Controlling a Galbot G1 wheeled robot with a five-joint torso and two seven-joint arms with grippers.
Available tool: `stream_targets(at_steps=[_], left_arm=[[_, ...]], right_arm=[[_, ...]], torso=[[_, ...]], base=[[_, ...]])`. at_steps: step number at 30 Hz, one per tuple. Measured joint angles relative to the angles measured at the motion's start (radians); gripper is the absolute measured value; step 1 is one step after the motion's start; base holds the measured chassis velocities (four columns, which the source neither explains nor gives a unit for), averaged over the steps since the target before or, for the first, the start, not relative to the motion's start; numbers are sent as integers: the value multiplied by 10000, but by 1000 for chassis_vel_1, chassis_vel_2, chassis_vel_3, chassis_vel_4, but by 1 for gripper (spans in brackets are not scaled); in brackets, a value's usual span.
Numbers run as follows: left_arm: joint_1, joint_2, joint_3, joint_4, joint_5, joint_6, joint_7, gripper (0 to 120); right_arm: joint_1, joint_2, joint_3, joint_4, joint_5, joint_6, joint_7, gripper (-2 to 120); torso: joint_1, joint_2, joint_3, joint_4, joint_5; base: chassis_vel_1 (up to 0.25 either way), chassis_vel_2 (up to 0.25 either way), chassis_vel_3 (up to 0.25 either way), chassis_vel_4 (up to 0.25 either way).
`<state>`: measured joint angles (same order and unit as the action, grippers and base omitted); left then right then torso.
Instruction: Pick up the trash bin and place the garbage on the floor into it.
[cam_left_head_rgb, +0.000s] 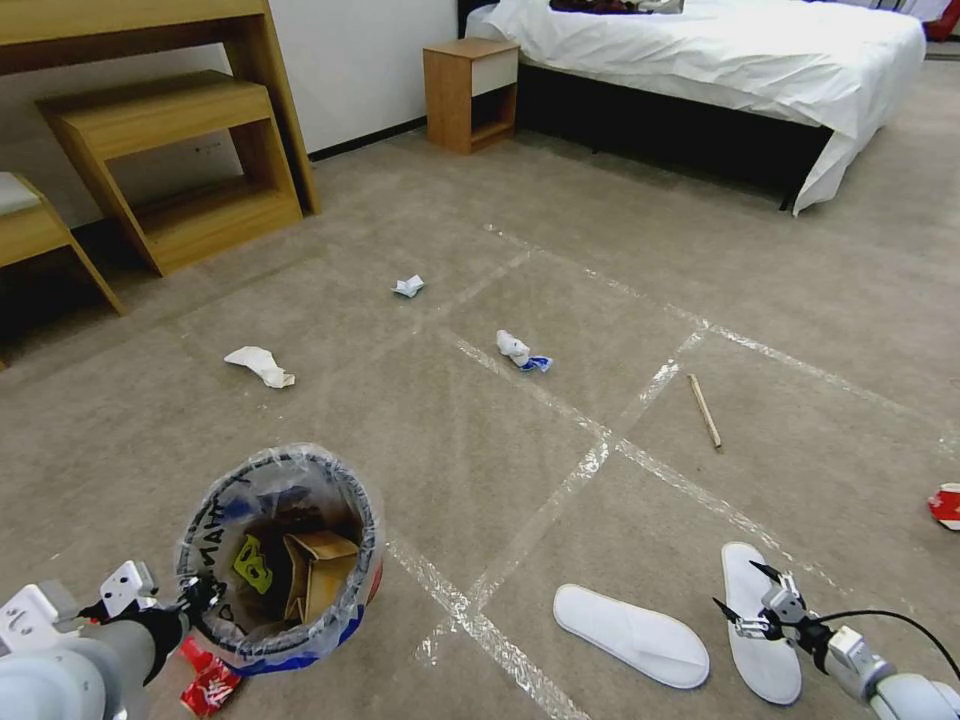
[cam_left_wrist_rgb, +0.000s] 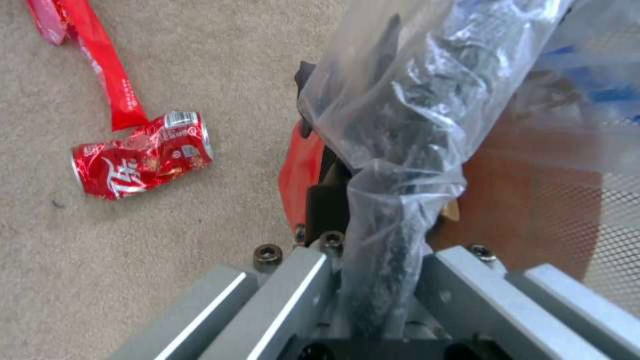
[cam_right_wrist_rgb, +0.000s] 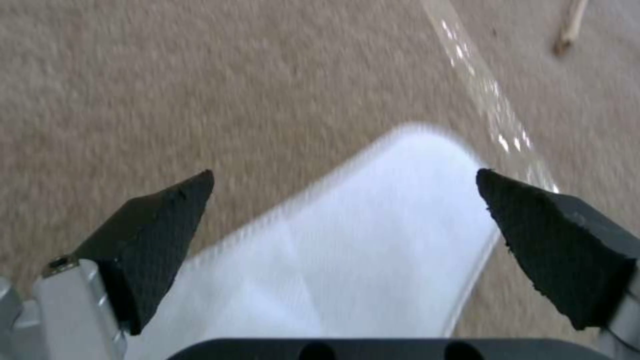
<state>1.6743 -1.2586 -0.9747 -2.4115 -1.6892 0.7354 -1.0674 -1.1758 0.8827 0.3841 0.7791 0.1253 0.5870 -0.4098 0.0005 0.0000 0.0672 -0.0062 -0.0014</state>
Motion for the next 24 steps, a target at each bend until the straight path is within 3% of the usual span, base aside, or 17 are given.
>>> stream_targets(at_steps=[8, 24], left_arm=[[39, 50, 21, -10, 11, 0, 14, 0], [99, 20, 161, -125, 96, 0, 21, 0]], right_arm=[[-263, 234, 476, -141, -51, -399, 525, 100], [-423, 712, 784, -344, 278, -627, 562, 100]], torso=[[0, 0, 0, 0, 0], [0, 1, -1, -1, -10]], base=[[0, 0, 0, 0], [0, 0, 0, 0]])
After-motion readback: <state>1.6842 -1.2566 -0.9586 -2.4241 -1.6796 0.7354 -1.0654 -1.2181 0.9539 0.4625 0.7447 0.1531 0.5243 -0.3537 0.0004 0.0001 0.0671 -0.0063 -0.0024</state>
